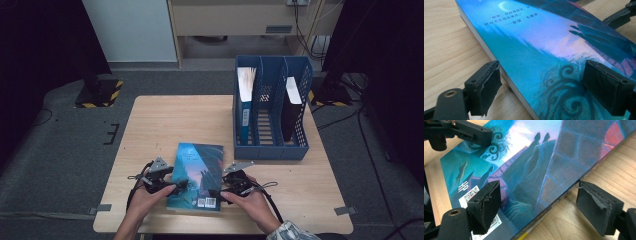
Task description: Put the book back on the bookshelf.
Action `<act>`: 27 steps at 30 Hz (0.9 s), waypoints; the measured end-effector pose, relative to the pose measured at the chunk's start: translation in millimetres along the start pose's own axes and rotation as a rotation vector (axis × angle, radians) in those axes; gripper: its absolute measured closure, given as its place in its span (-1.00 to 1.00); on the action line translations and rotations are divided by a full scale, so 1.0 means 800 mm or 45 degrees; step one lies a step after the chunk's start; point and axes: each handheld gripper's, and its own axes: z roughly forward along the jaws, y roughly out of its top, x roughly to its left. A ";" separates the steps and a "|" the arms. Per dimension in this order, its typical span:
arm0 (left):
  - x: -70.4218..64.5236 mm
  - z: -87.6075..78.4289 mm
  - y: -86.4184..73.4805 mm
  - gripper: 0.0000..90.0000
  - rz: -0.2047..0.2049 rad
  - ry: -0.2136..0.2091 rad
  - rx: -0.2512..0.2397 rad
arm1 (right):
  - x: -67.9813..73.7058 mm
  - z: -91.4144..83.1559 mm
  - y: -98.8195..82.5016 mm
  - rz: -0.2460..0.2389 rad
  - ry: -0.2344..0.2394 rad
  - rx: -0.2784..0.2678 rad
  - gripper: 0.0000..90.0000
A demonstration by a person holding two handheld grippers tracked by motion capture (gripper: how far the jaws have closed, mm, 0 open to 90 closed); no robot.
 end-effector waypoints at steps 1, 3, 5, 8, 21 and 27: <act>0.000 0.000 0.000 -0.69 -0.003 0.000 0.001 | -0.001 0.000 0.000 -0.001 0.006 0.000 -0.56; 0.001 0.001 -0.001 -0.72 -0.010 -0.001 -0.001 | -0.003 0.000 0.000 0.001 0.015 -0.001 -0.63; 0.002 0.004 -0.001 -0.75 -0.030 -0.017 0.001 | -0.005 0.003 -0.001 0.006 0.010 -0.005 -0.70; 0.002 0.007 -0.001 -0.80 -0.044 -0.027 0.005 | -0.007 0.007 -0.001 0.035 0.032 -0.002 -0.77; 0.008 0.012 0.000 -0.87 -0.078 -0.067 0.018 | -0.015 0.014 -0.003 0.059 0.120 0.008 -0.82; 0.011 0.017 0.003 -0.87 -0.065 -0.078 0.016 | -0.025 0.015 -0.001 0.110 0.186 -0.016 -0.79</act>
